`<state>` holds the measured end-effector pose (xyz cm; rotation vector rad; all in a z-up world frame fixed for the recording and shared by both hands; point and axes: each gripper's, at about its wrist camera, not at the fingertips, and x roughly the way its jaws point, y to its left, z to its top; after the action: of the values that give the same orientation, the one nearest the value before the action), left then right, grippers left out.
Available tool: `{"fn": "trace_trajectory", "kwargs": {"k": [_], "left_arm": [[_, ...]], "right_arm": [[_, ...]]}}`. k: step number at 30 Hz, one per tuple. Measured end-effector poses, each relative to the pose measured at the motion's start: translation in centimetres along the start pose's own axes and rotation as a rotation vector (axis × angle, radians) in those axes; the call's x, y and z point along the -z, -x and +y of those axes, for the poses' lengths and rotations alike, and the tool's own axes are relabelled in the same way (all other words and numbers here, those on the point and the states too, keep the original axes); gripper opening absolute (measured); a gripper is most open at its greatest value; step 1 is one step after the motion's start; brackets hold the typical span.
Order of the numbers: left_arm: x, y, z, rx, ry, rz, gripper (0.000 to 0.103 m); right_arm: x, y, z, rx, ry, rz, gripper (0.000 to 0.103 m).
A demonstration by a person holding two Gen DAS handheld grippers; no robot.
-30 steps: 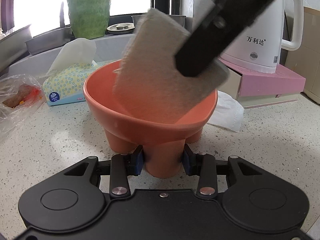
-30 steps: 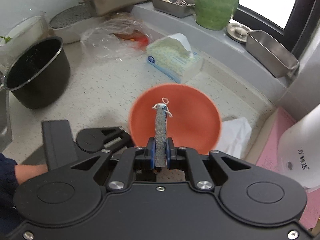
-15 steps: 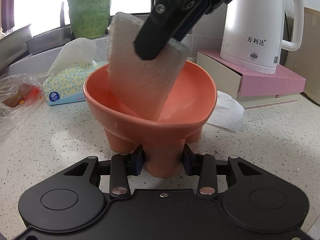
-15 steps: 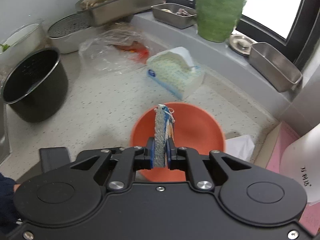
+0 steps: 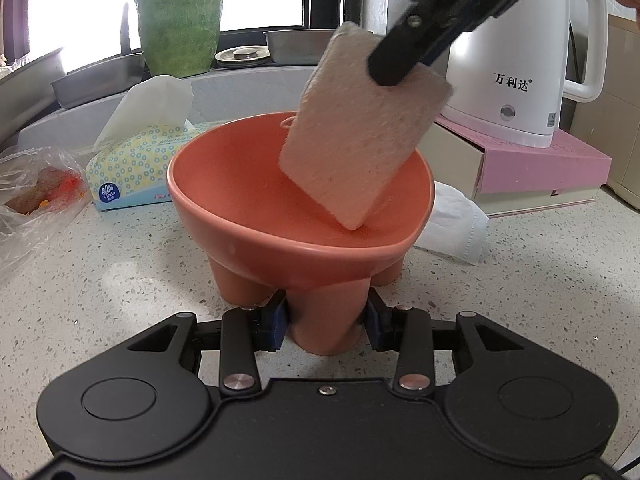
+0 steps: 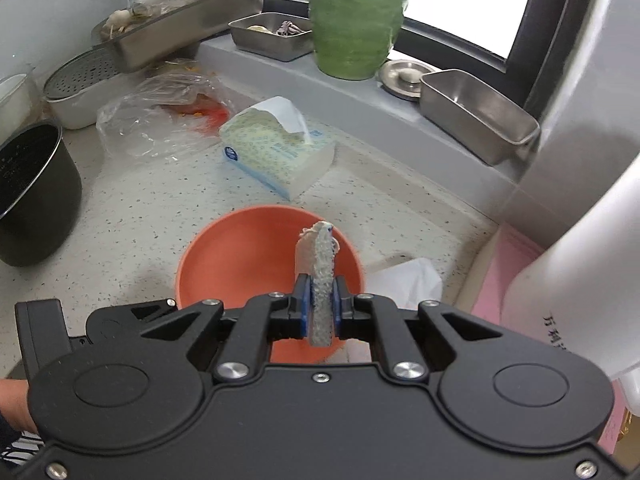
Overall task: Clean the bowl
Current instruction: 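Lift the sponge out of the bowl with the right gripper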
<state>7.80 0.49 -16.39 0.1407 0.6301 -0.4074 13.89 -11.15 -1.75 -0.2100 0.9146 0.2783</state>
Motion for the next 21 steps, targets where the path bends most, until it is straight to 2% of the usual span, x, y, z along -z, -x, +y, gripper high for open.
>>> {"fn": "trace_trajectory", "kwargs": {"k": [6, 17, 21], "left_arm": [[0.0, 0.0, 0.1, 0.002, 0.004, 0.000, 0.038], [0.1, 0.0, 0.1, 0.000, 0.005, -0.001, 0.038], [0.1, 0.0, 0.1, 0.000, 0.004, -0.001, 0.038]], "right_arm": [[0.8, 1.2, -0.6, -0.016, -0.031, -0.012, 0.013], [0.5, 4.7, -3.3, 0.021, -0.148, -0.145, 0.012], [0.2, 5.0, -4.1, 0.043, -0.163, -0.159, 0.011]]}}
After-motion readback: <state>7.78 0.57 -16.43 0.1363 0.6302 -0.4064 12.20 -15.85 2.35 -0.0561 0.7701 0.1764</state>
